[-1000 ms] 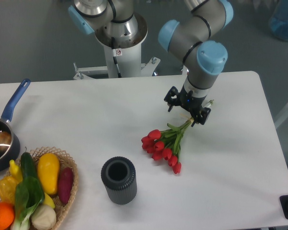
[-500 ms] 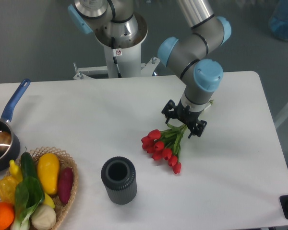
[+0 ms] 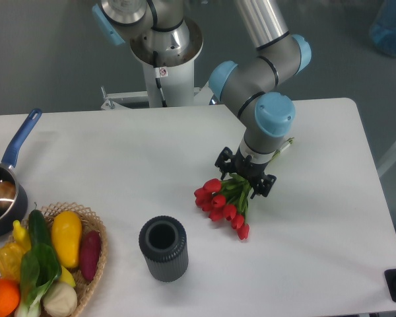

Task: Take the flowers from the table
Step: 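Lower the gripper onto the tulip stems and close it around them, then lift the grasped tulip bouquet up off the table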

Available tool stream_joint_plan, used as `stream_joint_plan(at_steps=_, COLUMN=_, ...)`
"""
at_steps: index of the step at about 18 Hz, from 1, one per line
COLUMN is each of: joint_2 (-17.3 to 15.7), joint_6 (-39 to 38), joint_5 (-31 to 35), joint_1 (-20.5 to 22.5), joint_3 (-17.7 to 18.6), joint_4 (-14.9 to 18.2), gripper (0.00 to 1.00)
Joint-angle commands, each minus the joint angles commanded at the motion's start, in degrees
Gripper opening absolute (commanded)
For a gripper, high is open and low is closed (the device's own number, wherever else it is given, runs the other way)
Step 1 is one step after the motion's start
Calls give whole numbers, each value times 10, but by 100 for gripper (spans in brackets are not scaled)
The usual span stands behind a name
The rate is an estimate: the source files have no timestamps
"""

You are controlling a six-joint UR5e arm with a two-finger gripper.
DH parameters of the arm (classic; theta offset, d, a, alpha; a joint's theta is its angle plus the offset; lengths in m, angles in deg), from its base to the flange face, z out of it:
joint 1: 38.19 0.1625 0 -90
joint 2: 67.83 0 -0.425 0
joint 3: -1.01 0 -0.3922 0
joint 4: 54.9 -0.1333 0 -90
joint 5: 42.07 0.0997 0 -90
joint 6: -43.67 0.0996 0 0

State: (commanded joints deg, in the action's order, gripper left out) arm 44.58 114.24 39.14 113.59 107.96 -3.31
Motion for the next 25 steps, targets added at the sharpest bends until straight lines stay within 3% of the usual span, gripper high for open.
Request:
stream_joint_plan(at_steps=6, joint_2=-33, joint_6=-65, joint_5=17, joint_1=0, joint_3=6, joint_4=2, gripper=4)
stream_joint_plan(at_steps=10, joint_2=-46, joint_6=-77, joint_5=31, joint_1=-1, joint_3=-21, joint_4=3, gripper=0)
stream_joint_plan(at_steps=20, joint_2=-73, joint_6=-80, joint_5=83, joint_1=12, joint_3=-107, joint_4=14, gripper=0)
stream_joint_plan(at_steps=22, joint_2=-73, joint_6=-79, joint_5=84, joint_1=20, joint_3=-135, joint_4=46, gripper=0)
stream_joint_plan(at_steps=25, joint_2=-73, joint_6=-73, joint_5=80, joint_1=36, joint_3=-194, joint_4=125, gripper=0)
